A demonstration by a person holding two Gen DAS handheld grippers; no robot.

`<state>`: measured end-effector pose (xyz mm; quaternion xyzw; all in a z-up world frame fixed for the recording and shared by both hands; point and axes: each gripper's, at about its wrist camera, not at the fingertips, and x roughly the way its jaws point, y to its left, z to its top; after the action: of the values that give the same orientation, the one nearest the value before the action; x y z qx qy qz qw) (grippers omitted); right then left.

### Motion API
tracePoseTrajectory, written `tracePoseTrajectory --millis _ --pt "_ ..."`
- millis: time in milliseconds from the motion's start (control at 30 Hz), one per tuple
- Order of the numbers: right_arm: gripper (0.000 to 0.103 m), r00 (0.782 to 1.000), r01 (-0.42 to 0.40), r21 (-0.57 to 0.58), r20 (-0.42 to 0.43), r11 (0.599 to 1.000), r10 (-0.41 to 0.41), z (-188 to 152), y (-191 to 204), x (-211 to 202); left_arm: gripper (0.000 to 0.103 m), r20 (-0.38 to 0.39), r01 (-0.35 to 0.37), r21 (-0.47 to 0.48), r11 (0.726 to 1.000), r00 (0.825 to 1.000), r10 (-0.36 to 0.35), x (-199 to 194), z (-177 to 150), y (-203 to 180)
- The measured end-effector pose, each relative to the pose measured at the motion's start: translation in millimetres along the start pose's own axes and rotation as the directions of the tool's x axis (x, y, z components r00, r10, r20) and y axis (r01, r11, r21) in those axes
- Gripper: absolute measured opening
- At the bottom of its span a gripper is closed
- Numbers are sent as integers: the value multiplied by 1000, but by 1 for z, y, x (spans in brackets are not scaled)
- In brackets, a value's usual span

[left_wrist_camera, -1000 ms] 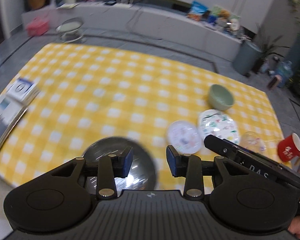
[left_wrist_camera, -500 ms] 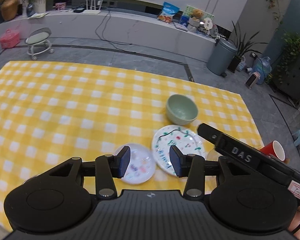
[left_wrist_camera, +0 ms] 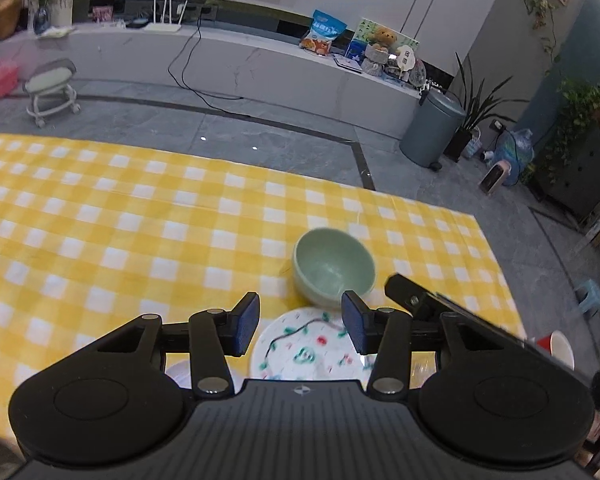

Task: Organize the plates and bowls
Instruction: 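Move both grippers to the pale green ceramic bowl rim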

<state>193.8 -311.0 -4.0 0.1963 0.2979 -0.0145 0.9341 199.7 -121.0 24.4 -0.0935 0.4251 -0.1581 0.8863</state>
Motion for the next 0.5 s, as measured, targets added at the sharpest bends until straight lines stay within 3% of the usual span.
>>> tracePoseTrajectory --millis 267,500 --pt "45 999 23 80 -50 997 -19 2 -25 43 54 -38 22 -53 998 999 -24 64 23 8" --pt "36 996 44 110 -86 993 -35 4 -37 73 54 -74 12 -31 999 997 -14 104 28 6"
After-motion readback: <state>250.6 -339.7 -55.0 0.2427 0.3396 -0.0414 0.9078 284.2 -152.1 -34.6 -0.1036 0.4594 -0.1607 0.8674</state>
